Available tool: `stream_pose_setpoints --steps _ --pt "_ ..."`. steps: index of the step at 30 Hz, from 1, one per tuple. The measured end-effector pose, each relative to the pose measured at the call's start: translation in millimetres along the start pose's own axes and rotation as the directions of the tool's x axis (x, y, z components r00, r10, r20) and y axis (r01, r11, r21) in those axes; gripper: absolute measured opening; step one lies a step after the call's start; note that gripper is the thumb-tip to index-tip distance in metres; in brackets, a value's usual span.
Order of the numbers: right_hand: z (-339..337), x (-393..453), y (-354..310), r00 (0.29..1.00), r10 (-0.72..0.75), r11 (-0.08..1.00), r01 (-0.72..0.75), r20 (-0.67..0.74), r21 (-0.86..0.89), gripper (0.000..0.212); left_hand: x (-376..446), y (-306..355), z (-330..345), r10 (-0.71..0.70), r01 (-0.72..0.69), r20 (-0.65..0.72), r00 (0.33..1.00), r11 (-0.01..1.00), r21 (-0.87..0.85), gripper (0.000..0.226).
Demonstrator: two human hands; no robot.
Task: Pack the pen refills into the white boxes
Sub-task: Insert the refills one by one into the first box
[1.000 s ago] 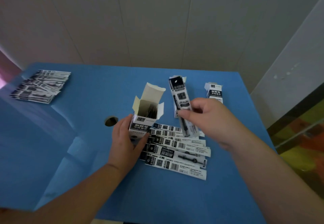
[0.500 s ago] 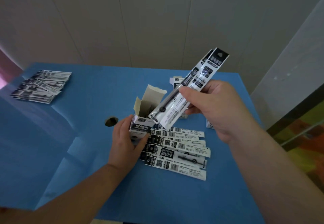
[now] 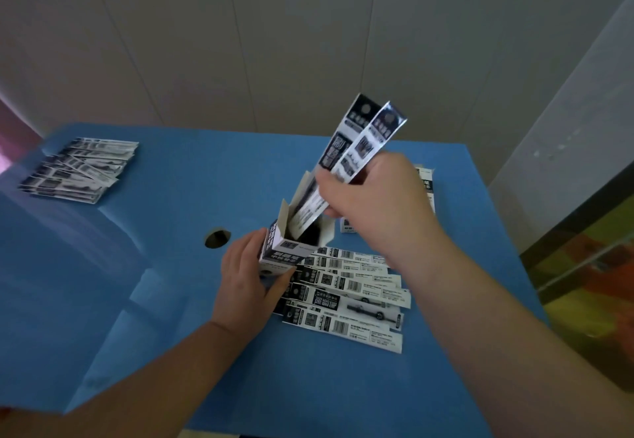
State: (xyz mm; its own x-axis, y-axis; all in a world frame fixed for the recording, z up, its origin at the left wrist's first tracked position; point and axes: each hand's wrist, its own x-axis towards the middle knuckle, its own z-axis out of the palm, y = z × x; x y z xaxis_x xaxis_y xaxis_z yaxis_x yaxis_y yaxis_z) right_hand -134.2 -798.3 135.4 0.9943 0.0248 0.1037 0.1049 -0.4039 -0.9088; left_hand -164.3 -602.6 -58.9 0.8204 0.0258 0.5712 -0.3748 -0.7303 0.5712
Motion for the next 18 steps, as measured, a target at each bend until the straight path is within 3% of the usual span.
stream_pose_setpoints --steps 2,6,9,11,15,18 --pt "5.8 -5.8 3.6 0.998 -0.011 0.996 0.017 0.066 -0.082 0.021 1.1 1.4 -0.2 0.003 -0.004 -0.015 1.000 1.000 -0.008 0.069" --pt "3.4 -8.5 13.3 0.994 -0.069 0.982 0.081 0.081 -0.169 0.065 -0.9 -2.7 2.2 -0.116 0.116 -0.003 0.993 0.992 -0.040 0.070" --pt "-4.4 1.1 28.4 0.996 -0.070 0.994 0.066 -0.048 -0.083 0.058 -1.0 -2.9 1.0 -0.195 0.197 0.029 0.980 0.977 -0.085 0.076" --pt "-9.3 9.0 47.8 0.995 -0.081 0.978 0.070 -0.051 -0.196 0.042 0.1 -2.4 1.1 -0.202 0.204 0.034 0.979 0.975 -0.084 0.076" --pt "-7.6 10.5 92.9 0.959 0.062 0.765 0.133 0.277 -0.630 0.037 0.9 0.5 -1.3 -0.243 0.247 0.054 0.969 0.965 -0.089 0.073" --pt "5.5 1.2 117.6 0.896 0.142 0.649 0.236 0.420 -0.723 0.044 1.8 0.6 -2.5 -0.265 0.272 0.086 0.960 0.959 -0.082 0.074"
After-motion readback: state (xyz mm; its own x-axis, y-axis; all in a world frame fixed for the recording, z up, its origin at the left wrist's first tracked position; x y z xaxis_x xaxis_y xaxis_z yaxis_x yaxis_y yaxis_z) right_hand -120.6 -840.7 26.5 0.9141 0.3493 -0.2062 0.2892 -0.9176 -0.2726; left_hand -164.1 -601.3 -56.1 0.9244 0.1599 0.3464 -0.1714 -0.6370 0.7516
